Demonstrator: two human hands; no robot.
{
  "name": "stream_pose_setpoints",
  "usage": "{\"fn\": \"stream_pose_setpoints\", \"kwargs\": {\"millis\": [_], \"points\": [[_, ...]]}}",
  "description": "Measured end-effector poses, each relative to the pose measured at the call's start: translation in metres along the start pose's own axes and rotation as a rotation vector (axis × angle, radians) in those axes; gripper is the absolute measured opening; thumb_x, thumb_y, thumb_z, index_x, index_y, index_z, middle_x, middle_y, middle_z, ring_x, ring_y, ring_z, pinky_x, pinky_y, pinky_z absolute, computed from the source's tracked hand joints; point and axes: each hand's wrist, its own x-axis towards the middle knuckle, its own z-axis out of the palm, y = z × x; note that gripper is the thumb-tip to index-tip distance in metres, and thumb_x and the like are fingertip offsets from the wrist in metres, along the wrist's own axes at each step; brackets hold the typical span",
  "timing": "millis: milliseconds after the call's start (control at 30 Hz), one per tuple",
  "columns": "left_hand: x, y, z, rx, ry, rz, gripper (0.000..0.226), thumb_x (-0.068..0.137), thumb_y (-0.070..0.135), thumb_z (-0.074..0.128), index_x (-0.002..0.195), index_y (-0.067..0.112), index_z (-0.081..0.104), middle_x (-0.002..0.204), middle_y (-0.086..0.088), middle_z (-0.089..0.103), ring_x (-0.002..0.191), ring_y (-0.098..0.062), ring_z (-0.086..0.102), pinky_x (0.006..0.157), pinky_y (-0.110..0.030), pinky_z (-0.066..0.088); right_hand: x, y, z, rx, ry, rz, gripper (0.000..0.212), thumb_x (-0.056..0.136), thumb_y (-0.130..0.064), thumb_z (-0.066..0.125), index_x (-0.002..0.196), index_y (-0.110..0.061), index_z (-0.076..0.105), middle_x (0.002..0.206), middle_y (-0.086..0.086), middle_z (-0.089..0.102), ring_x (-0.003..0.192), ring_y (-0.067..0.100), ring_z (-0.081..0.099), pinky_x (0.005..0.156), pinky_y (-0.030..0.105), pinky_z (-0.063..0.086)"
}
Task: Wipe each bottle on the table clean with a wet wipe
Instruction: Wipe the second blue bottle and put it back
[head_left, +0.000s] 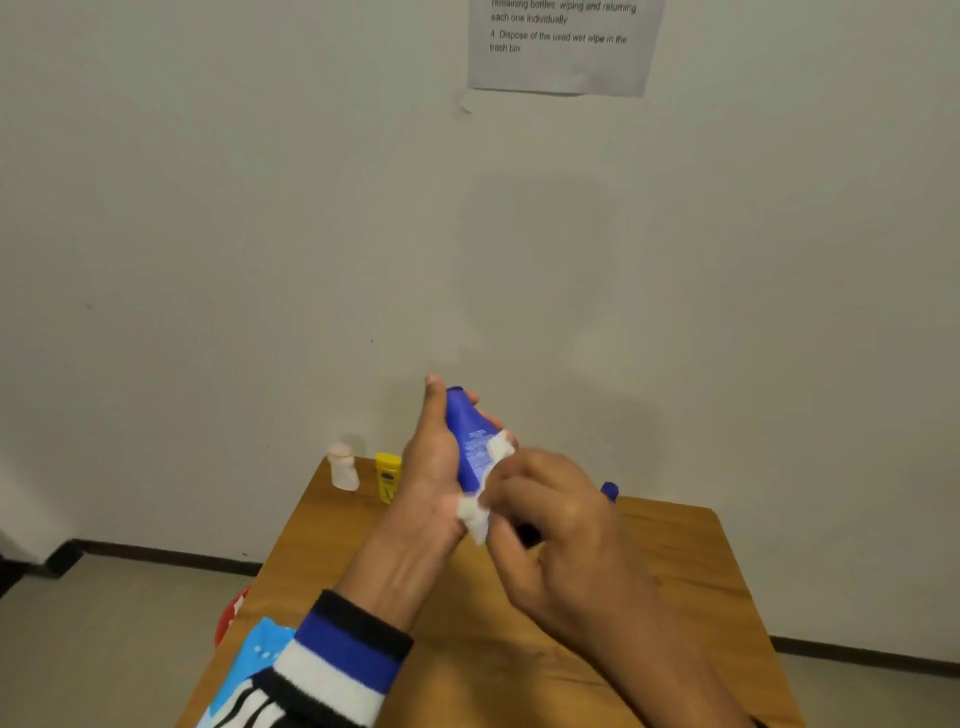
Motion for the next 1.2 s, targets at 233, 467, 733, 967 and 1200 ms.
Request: {"fn": "stream_pose_setpoints", "kwargs": {"millis": [233, 467, 733, 967, 1200], "points": [[0.003, 0.017, -0.011, -0.158, 0.001, 0.042, 0.048, 0.09, 0.061, 0.057, 0.082, 0.014, 0.052, 0.055, -0.004, 0.053, 0.047, -0.02, 0.055, 0.053, -0.028, 0.054, -0.004, -0.012, -0.04, -0.143, -0.029, 0.005, 0.028, 0.091, -0.049, 0.059, 0.085, -0.023, 0.069, 0.098, -0.011, 0.062, 0.091, 0.002, 0.057, 0.059, -0.005, 0.039], [0.002, 0.013, 0.003, -0.175, -0.007, 0.065, 0.047, 0.089, 0.061, 0.06, 0.084, 0.015, 0.055, 0.061, -0.004, 0.051, 0.054, -0.02, 0.053, 0.059, -0.028, 0.052, -0.023, -0.025, 0.002, -0.302, -0.014, -0.062, 0.027, 0.08, -0.034, 0.064, 0.098, -0.015, 0.071, 0.102, 0.001, 0.068, 0.099, 0.011, 0.062, 0.064, 0.017, 0.058], [-0.017, 0.008, 0.005, -0.074, -0.271, 0.012, 0.048, 0.091, 0.061, 0.053, 0.085, 0.014, 0.061, 0.063, -0.003, 0.059, 0.053, -0.018, 0.06, 0.057, -0.027, 0.052, -0.001, 0.003, -0.03, -0.044, 0.149, 0.105, 0.012, 0.081, -0.016, 0.069, 0.089, -0.023, 0.075, 0.094, -0.017, 0.072, 0.092, 0.001, 0.054, 0.076, 0.021, 0.049], [-0.029, 0.016, 0.013, -0.106, -0.364, 0.079, 0.048, 0.093, 0.056, 0.053, 0.084, 0.011, 0.064, 0.062, 0.0, 0.059, 0.056, -0.011, 0.062, 0.073, -0.035, 0.061, -0.014, -0.004, -0.033, 0.396, -0.011, 0.331, 0.012, 0.082, -0.017, 0.077, 0.089, -0.027, 0.074, 0.085, -0.01, 0.073, 0.083, 0.013, 0.07, 0.068, 0.027, 0.058], [-0.033, 0.018, 0.006, 0.028, -0.409, 0.091, 0.05, 0.092, 0.058, 0.053, 0.09, 0.011, 0.068, 0.067, -0.001, 0.061, 0.058, -0.013, 0.061, 0.065, -0.031, 0.055, -0.025, -0.011, -0.033, 0.472, 0.129, 0.376, 0.022, 0.079, -0.03, 0.079, 0.098, -0.034, 0.069, 0.095, -0.015, 0.07, 0.098, 0.009, 0.067, 0.071, 0.023, 0.06]]}}
